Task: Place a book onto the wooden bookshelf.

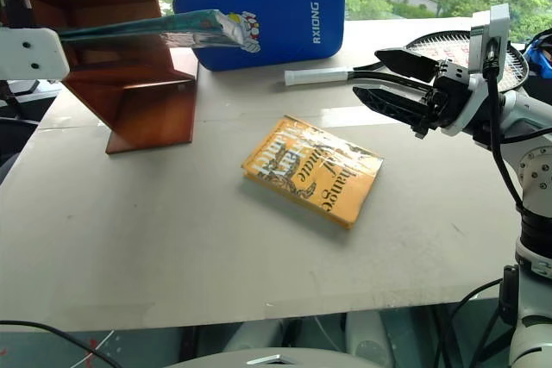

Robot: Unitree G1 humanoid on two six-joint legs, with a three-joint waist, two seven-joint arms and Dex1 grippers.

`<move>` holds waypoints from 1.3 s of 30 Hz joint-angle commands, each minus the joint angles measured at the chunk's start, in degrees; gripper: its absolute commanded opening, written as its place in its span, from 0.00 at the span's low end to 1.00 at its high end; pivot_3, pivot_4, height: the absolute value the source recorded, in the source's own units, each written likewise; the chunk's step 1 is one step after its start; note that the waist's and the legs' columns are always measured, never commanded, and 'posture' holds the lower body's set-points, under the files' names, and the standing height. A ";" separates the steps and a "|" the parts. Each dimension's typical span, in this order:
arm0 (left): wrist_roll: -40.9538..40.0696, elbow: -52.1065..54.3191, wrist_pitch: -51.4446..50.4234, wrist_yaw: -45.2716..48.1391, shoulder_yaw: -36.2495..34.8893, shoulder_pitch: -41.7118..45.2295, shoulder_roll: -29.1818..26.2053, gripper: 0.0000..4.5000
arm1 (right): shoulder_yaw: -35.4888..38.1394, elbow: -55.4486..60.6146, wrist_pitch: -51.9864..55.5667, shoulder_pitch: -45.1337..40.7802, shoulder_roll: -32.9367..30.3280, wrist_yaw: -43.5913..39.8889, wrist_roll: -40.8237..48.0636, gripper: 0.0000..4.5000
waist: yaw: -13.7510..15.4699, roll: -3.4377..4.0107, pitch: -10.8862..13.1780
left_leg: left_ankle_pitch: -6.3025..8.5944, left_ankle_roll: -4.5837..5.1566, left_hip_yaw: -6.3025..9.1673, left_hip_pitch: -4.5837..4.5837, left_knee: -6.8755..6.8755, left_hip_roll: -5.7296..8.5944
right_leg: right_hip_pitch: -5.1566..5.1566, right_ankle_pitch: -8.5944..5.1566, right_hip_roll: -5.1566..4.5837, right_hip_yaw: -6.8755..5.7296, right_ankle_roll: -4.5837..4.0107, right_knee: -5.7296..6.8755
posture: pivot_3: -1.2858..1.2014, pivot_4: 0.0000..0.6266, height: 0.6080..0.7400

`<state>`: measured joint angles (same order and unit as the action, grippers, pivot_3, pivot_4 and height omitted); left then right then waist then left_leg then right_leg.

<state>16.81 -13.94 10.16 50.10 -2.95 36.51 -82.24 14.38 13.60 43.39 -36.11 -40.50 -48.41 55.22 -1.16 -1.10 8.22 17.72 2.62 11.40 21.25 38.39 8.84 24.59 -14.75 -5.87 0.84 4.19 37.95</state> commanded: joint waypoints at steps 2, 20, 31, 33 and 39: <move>0.17 -2.62 -0.05 -1.30 -5.76 -2.87 -4.15 0.01 | 0.98 1.51 -1.31 -0.36 0.26 -0.10 0.02 1.00 | 0.01 0.00 0.00 | 0.00 0.00 0.03 0.03 0.00 0.00 | 0.01 0.00 0.00 -0.03 0.00 0.00 | 0.52 0.24 1.00; -0.79 -0.72 -8.21 1.51 -16.86 -15.86 -6.70 0.98 | 0.26 0.80 -0.98 -0.65 0.14 0.72 -2.17 1.00 | -1.32 0.00 0.00 | 0.00 0.00 -0.05 0.04 -0.02 -0.01 | 0.09 0.00 0.01 0.03 0.00 0.04 | 0.52 0.24 1.00; -24.56 20.02 -22.26 10.13 -32.26 -20.85 12.11 0.98 | -3.09 -0.56 -3.59 0.88 -0.56 -4.17 -7.36 1.00 | -1.20 0.11 -0.07 | 0.00 0.00 -0.03 0.06 0.09 -0.01 | 0.07 0.00 -0.03 -0.03 0.00 0.10 | 0.52 0.24 1.00; -31.75 25.13 -30.25 11.17 -34.12 -23.03 16.28 0.98 | -2.97 -0.31 -3.82 2.14 -0.70 -4.42 -7.93 1.00 | -1.37 0.10 -0.07 | 0.00 0.00 -0.06 0.06 0.11 -0.01 | 0.08 0.00 -0.03 0.02 -0.01 0.08 | 0.52 0.24 1.00; -46.37 40.72 -45.24 5.15 -24.91 -32.30 33.17 0.98 | -3.69 0.05 -12.42 16.95 -2.46 -5.49 -17.75 1.00 | -0.66 0.25 -0.23 | 0.00 0.00 -0.06 0.06 0.21 -0.02 | 0.01 0.00 -0.02 -0.04 -0.01 0.04 | 0.52 0.24 1.00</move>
<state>-26.42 22.43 -33.39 58.80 -32.25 5.34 -53.01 10.45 12.87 35.34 -22.58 -42.52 -53.36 41.23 -1.82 -0.85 7.99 17.72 2.63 11.37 21.29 38.62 8.84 24.51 -14.74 -5.93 0.73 4.19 37.94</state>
